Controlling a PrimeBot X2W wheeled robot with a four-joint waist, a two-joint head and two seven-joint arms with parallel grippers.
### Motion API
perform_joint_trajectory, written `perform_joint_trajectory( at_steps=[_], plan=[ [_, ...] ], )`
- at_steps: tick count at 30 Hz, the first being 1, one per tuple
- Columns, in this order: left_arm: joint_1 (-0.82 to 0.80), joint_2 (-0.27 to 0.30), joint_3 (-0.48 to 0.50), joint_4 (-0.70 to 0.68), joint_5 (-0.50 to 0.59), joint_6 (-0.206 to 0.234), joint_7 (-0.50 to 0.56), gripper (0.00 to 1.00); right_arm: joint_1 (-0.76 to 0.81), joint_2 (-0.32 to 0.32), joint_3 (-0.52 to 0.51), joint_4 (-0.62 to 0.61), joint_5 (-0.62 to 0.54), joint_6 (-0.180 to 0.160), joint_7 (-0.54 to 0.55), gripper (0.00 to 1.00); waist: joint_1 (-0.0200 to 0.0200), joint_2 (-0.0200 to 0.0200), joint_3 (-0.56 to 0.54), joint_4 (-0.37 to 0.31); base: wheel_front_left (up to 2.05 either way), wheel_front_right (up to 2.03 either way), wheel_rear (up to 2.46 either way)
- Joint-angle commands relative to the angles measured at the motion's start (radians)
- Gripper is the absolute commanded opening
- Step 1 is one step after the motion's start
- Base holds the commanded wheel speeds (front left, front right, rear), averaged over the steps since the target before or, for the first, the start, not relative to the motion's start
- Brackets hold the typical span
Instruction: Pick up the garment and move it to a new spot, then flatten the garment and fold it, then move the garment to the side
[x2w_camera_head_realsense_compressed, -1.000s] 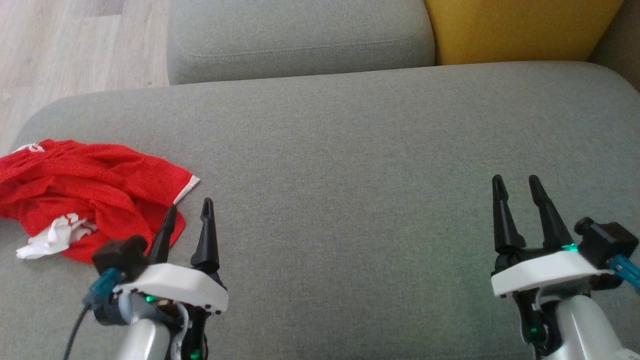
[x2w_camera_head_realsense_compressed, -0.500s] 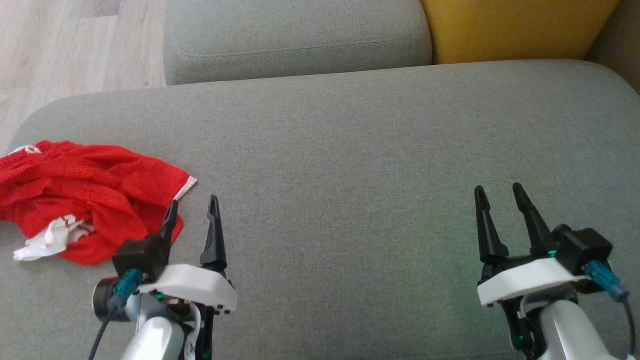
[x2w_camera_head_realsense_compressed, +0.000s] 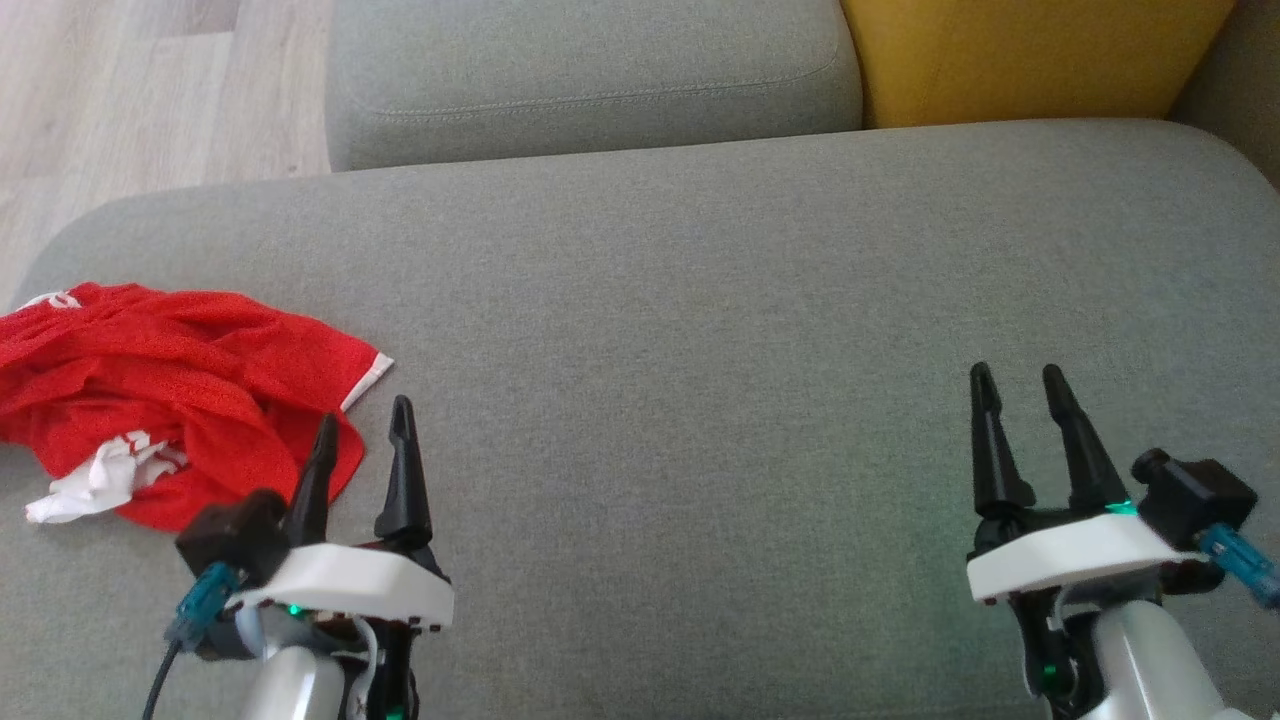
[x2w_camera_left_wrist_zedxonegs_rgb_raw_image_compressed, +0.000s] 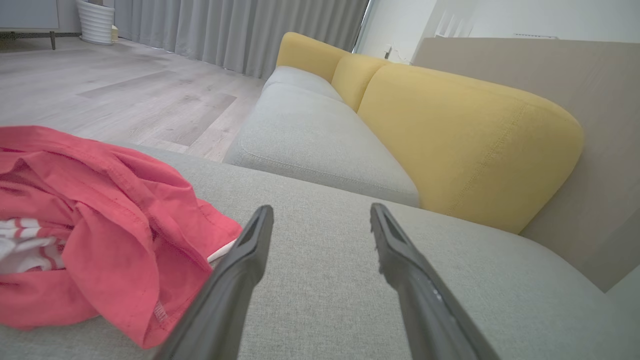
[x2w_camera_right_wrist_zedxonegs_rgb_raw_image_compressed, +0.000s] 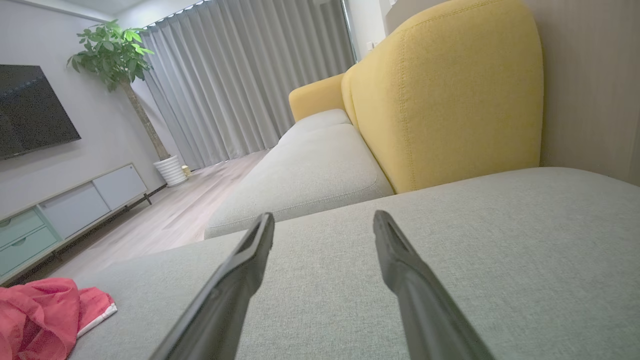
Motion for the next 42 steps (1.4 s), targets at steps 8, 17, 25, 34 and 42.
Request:
perform_joint_trajectory(
  at_steps=[8,17,25,34,42],
  plan=[
    [-0.032,-0.021,0.073,-0.005,0.111,-0.044,-0.035,1.00,-0.027,0.001,0.013,-0.065,-0.037,0.004,0.004,1.00,0.0000,0.0000,0.004,-0.003,0.00,0.00,0.00],
    [-0.041,-0.023,0.054,-0.006,0.149,-0.029,-0.048,1.00,-0.026,0.001,0.016,-0.065,-0.088,0.004,-0.001,1.00,0.0000,0.0000,0.007,-0.005,0.00,0.00,0.00],
    [-0.043,-0.023,0.052,-0.007,0.150,-0.020,-0.048,1.00,-0.024,0.001,0.029,-0.064,-0.090,0.004,-0.002,1.00,0.0000,0.0000,0.007,0.020,0.00,0.00,0.00],
    [-0.041,-0.023,0.060,-0.011,0.162,-0.014,-0.048,1.00,-0.011,0.001,0.055,-0.056,-0.077,0.004,-0.009,1.00,0.0000,0.0000,0.000,0.117,0.00,0.00,0.00],
    [-0.026,-0.023,0.091,-0.016,0.173,-0.016,-0.048,1.00,-0.005,0.001,0.120,-0.031,-0.054,0.004,-0.021,1.00,0.0000,0.0000,-0.010,0.240,0.00,0.00,0.00]
  ],
)
